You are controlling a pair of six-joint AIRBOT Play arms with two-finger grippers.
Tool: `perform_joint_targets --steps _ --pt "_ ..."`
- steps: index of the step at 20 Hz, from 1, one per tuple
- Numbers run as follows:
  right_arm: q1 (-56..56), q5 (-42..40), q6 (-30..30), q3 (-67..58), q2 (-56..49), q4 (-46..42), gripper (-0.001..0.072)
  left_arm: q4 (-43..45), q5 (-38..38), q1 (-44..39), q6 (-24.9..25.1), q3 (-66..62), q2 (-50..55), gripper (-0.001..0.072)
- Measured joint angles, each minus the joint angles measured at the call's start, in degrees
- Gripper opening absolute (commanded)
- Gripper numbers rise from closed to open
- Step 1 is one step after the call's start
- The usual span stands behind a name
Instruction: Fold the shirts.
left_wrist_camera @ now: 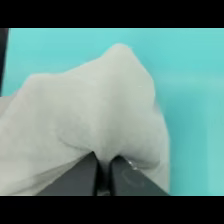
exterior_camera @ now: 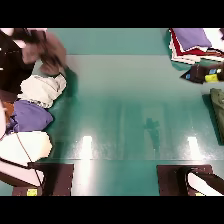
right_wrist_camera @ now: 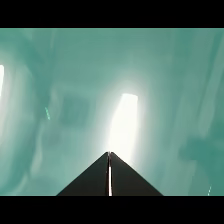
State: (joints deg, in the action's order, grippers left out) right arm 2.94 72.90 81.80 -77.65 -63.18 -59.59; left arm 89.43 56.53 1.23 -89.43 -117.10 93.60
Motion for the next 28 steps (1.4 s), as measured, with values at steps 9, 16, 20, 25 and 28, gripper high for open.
perform_joint_targets --steps 9,16,20,25,28 --pt "0.00 -6.14 -0.02 -15.58 0.02 -0.07 0.0018 -5.20 16.57 -19.61 7.72 0.44 -21.00 0.0026" --pt "0.00 -2.73 -0.02 -18.62 0.02 -0.15 0.0018 -12.00 15.28 -35.52 8.11 18.51 -18.38 0.0644" --pt "0.00 -1.44 -0.02 -18.86 0.02 -0.35 0.0019 -12.41 14.32 -36.89 7.54 22.73 -15.43 0.0648" --pt "0.00 -0.87 -0.22 -18.91 0.02 -0.48 0.0019 -10.08 18.10 -27.65 5.03 26.91 -14.84 0.0648" --pt "0.00 -0.79 -0.39 -18.91 0.02 -0.55 0.0019 -13.60 16.65 -21.44 4.42 35.60 -14.73 0.0648"
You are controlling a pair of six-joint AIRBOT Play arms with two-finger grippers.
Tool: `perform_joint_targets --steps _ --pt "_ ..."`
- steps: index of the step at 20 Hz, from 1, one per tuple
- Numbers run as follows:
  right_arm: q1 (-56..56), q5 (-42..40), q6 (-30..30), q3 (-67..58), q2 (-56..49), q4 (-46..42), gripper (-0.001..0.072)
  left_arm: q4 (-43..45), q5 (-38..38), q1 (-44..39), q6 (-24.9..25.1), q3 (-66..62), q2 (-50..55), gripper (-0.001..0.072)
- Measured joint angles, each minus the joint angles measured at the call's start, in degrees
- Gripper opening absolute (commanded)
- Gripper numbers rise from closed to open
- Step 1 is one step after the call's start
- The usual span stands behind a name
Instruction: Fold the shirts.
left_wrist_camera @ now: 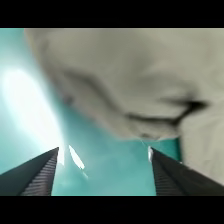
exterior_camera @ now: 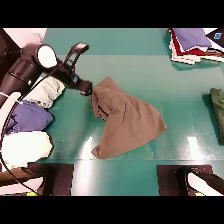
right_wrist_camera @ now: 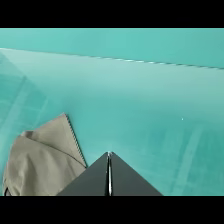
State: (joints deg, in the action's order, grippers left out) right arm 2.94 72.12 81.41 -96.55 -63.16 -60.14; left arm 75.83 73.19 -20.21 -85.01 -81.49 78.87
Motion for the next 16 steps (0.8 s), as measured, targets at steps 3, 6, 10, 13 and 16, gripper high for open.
perform_joint_targets --steps 3,6,10,13,16 --pt "0.00 0.02 -0.07 0.00 -0.11 -0.02 0.0018 -6.34 -6.84 3.15 0.72 10.34 0.33 0.0647" --pt "0.02 0.09 -0.07 0.11 -0.61 0.00 0.0019 -14.32 -14.51 4.44 3.96 17.00 2.38 0.0594" --pt "0.00 0.37 -0.07 2.10 -1.03 0.11 0.0018 -22.86 -21.57 4.96 7.23 19.85 5.90 0.0431" --pt "0.00 0.59 -0.07 4.68 -1.07 0.13 0.0019 -25.46 -25.38 5.20 7.80 19.78 6.86 0.0025" --pt "-0.02 3.02 -0.09 8.13 -1.05 -0.20 0.0019 -24.70 -25.11 6.29 7.78 16.52 6.47 0.0024"
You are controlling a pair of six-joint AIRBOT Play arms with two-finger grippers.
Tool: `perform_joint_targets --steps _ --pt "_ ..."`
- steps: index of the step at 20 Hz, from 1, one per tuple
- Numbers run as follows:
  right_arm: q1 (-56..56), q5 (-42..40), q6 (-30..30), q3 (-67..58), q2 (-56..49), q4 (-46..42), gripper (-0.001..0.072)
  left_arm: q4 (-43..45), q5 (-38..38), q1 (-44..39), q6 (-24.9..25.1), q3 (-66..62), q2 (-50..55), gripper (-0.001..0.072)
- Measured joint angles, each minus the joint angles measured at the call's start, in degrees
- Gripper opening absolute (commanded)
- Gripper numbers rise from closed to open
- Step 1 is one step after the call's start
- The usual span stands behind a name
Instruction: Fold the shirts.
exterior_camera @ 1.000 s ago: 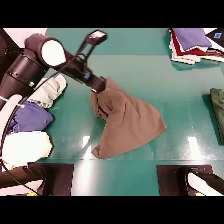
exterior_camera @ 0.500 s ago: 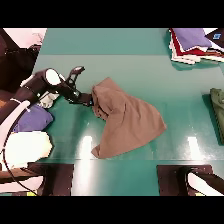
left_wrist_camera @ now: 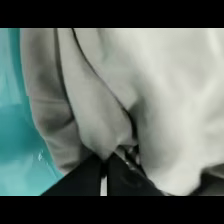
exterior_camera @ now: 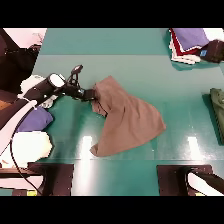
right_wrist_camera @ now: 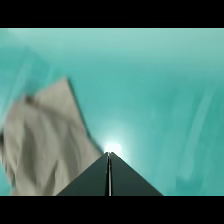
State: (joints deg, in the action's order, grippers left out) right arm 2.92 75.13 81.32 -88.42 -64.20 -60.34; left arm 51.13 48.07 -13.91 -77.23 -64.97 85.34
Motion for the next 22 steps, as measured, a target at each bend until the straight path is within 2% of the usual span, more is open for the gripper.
perform_joint_targets --steps 3,4,6,7,8,9,10,16,17,19,22 --pt "-0.15 4.81 0.00 6.71 -0.02 -2.80 0.0020 6.47 3.28 1.60 -0.26 -5.49 -2.62 0.0025" --pt "-0.15 5.73 0.00 9.77 -0.02 -3.74 0.0072 9.14 4.28 1.88 -0.33 -7.17 -3.67 0.0025" --pt "-0.17 5.79 -0.48 16.98 -0.35 -4.72 0.0623 13.70 6.25 2.27 -0.39 -9.84 -5.40 0.0026" --pt "-0.17 5.14 -0.98 20.90 -1.09 -4.42 0.0626 15.17 6.78 2.40 -0.39 -10.75 -6.10 0.0026" --pt "-0.15 4.15 -1.62 24.24 -2.16 -3.58 0.0622 16.31 7.15 2.47 -0.39 -11.34 -6.51 0.0026" --pt "-0.02 3.02 -2.54 27.47 -3.72 -2.16 0.0571 17.29 7.69 2.54 -0.39 -11.74 -6.78 0.0026" --pt "0.33 1.66 -3.54 30.08 -5.42 -0.70 0.0561 17.86 7.98 2.58 -0.42 -12.07 -7.02 0.0026" --pt "4.22 -7.08 -8.35 35.71 -16.70 9.18 0.0540 19.50 9.46 2.67 -0.39 -12.79 -7.50 0.0026" --pt "5.18 -7.32 -8.70 35.23 -18.25 10.34 0.0400 19.58 9.49 2.67 -0.39 -12.85 -7.54 0.0026" --pt "7.15 -8.24 -9.38 33.90 -20.90 10.99 0.0017 19.78 9.68 2.67 -0.39 -12.87 -7.56 0.0026" --pt "8.83 -8.74 -9.84 30.84 -22.80 11.50 0.0017 20.48 9.99 2.67 -0.46 -13.14 -7.76 0.0025"
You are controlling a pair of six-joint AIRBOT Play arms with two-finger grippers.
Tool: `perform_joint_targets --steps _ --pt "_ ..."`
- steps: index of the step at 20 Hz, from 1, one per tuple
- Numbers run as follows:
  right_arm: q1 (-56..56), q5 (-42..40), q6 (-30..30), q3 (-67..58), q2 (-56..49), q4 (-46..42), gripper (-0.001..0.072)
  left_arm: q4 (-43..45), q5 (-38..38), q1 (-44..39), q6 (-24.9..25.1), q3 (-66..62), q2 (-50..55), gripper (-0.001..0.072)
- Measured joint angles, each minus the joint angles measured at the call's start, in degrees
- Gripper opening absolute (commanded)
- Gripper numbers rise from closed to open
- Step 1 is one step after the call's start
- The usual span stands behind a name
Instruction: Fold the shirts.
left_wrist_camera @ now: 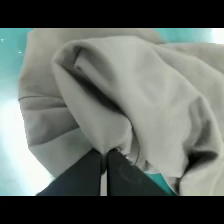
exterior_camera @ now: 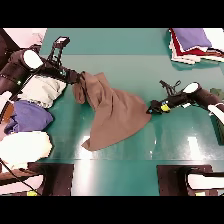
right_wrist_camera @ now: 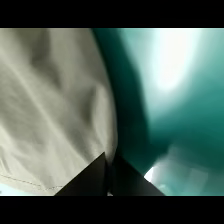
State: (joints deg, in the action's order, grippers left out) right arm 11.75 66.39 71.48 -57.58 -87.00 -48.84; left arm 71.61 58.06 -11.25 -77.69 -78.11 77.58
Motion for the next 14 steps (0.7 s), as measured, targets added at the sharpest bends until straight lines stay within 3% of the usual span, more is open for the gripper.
perform_joint_targets --steps 8,14 --pt "-7.80 2.36 3.89 -21.44 10.86 -8.55 0.0017 13.68 0.15 0.00 -0.35 -11.85 -8.44 0.0025" --pt "-15.28 3.17 5.16 -37.97 21.46 -10.08 0.0016 16.65 0.24 -0.02 2.58 -22.49 -16.57 0.0026"
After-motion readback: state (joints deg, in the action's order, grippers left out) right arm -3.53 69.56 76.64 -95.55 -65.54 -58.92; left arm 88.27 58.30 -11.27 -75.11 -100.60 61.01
